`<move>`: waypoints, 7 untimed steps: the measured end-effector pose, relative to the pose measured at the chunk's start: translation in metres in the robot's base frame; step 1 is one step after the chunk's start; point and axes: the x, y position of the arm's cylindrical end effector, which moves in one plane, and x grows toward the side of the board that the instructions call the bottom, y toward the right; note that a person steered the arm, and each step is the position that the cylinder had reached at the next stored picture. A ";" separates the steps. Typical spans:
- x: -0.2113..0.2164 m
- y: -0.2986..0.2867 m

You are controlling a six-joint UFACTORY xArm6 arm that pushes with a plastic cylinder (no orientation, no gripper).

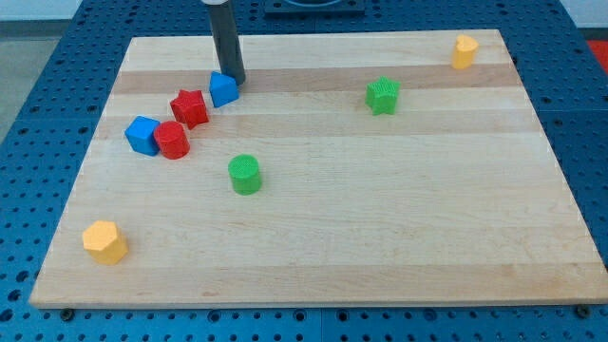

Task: Move the green star to the bottom left of the heart

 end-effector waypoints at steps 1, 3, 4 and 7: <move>0.011 -0.011; 0.032 -0.031; 0.042 -0.040; 0.035 -0.046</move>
